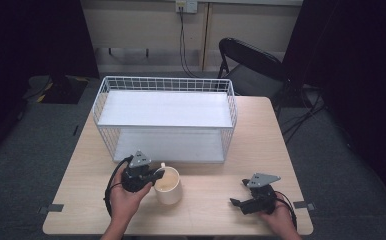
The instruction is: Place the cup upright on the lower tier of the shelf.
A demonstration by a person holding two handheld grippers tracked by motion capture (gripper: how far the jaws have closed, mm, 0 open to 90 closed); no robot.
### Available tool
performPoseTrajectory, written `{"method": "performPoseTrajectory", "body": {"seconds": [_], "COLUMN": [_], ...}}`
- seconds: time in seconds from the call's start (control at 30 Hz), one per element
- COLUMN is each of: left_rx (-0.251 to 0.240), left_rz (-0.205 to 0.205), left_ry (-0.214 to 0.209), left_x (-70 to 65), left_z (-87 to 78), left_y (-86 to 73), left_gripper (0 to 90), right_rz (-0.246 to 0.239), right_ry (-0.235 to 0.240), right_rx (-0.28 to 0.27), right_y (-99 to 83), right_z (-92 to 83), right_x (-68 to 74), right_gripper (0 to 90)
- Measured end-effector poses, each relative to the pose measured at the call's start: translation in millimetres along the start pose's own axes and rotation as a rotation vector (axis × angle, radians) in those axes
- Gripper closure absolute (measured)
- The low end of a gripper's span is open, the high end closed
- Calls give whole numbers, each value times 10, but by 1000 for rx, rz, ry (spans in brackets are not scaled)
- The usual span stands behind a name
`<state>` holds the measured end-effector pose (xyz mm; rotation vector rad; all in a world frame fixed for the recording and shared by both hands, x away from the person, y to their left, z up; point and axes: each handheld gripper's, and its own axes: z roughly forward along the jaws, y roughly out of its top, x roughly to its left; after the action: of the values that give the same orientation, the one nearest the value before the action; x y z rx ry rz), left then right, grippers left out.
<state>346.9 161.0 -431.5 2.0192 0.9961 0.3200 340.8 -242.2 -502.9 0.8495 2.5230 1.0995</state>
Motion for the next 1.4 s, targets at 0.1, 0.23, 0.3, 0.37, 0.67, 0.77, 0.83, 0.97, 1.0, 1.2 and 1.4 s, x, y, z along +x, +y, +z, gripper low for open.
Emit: {"method": "performPoseTrajectory", "body": {"seconds": [0.1,0.23,0.3,0.37,0.67,0.77,0.83,0.97,1.0,1.2,1.4], "left_rx": [-6,-11,-12,-7,-18,-26,-25,-36,-39,-48,-57], "left_rz": [-4,-11,-16,-11,-25,-35,-34,-43,-46,-56,-58], "left_ry": [13,28,32,38,69,81,92,107,113,134,143], "left_x": [19,56,68,80,140,157,170,198,204,233,257], "left_z": [-19,-33,-37,-41,-59,-63,-67,-68,-69,-72,-74], "left_y": [18,44,57,71,133,144,155,170,173,193,221], "left_gripper": [817,816,817,817,817,817,817,817,817,818,818], "right_rz": [0,0,0,0,0,0,0,0,0,0,0], "right_ry": [0,0,0,0,0,0,0,0,0,0,0], "right_rx": [0,0,0,0,0,0,0,0,0,0,0], "right_y": [0,0,0,0,0,0,0,0,0,0,0], "right_z": [0,0,0,0,0,0,0,0,0,0,0], "right_x": [0,0,0,0,0,0,0,0,0,0,0], "right_gripper": [136,136,136,136,136,136,136,136,136,136,136]}}
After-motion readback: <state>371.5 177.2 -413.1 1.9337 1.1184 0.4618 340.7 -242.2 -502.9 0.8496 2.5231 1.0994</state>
